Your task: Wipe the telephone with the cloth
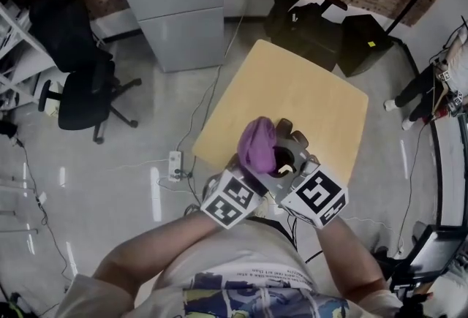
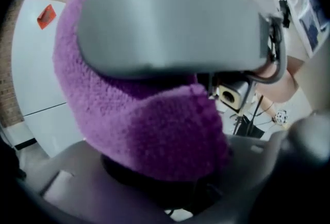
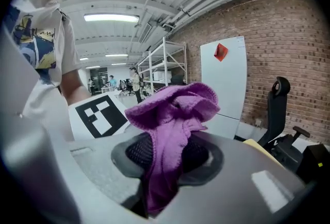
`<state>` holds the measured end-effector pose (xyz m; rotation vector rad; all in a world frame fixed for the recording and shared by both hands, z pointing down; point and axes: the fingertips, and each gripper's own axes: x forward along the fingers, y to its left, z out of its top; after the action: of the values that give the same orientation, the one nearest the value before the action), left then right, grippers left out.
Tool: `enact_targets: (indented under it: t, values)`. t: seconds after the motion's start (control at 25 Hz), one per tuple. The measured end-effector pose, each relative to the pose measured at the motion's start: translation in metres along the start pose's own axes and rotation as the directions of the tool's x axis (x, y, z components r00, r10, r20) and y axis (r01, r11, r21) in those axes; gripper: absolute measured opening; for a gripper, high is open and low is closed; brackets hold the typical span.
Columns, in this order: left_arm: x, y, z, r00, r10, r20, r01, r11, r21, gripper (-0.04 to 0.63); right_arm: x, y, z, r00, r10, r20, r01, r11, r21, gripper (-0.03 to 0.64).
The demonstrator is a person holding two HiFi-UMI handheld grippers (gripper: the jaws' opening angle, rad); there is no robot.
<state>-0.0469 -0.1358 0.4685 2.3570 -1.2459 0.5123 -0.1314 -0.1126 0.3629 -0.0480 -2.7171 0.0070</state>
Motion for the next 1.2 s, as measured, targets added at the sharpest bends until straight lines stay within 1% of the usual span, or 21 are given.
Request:
enact_targets:
  t: [0.2,0.36,0.48,0.8,0.88,1.0,1.08,1.2]
  values:
    - [-0.007,0.002,-0.004,1.0,-0.017,0.002,0.017,1.0,0.0,0.252,-0.002,-0.021,-0.005,0.998,-0.059,-0.017,0.059,0.998,-0.013,0.114]
    - [-0.012,0.003,0.001,1.0,-0.027,0.012,0.027,1.0,0.005,0.252,-0.015,-0.043,-0.005,0.991,-0.13,-0.032,0.13,0.991,-0.003,0.114]
    - [-0.019,0.003,0.007,0.999,-0.044,0.018,0.043,0.999,0.025,0.252,-0.027,-0.058,-0.001,0.982,-0.187,-0.041,0.186,0.982,-0.008,0.114]
    - [-0.028,-0.002,0.008,0.996,-0.08,0.037,0.079,0.996,0.031,0.252,-0.053,-0.081,0.007,0.951,-0.303,-0.064,0.301,0.953,-0.033,0.114]
    - [-0.03,-0.001,0.007,0.996,-0.082,0.037,0.081,0.996,0.032,0.252,-0.056,-0.08,0.013,0.948,-0.313,-0.056,0.311,0.95,-0.035,0.113]
    - [-0.033,0.0,0.004,0.996,-0.084,0.038,0.083,0.996,0.031,0.252,-0.054,-0.067,0.025,0.953,-0.3,-0.038,0.298,0.953,-0.049,0.114]
    - [-0.034,-0.001,0.004,0.995,-0.089,0.04,0.088,0.996,0.028,0.252,-0.049,-0.053,0.032,0.961,-0.275,-0.031,0.273,0.96,-0.054,0.114]
    - [-0.035,-0.002,0.005,0.994,-0.097,0.039,0.096,0.995,0.026,0.252,-0.034,-0.027,0.04,0.976,-0.214,-0.024,0.213,0.976,-0.055,0.114]
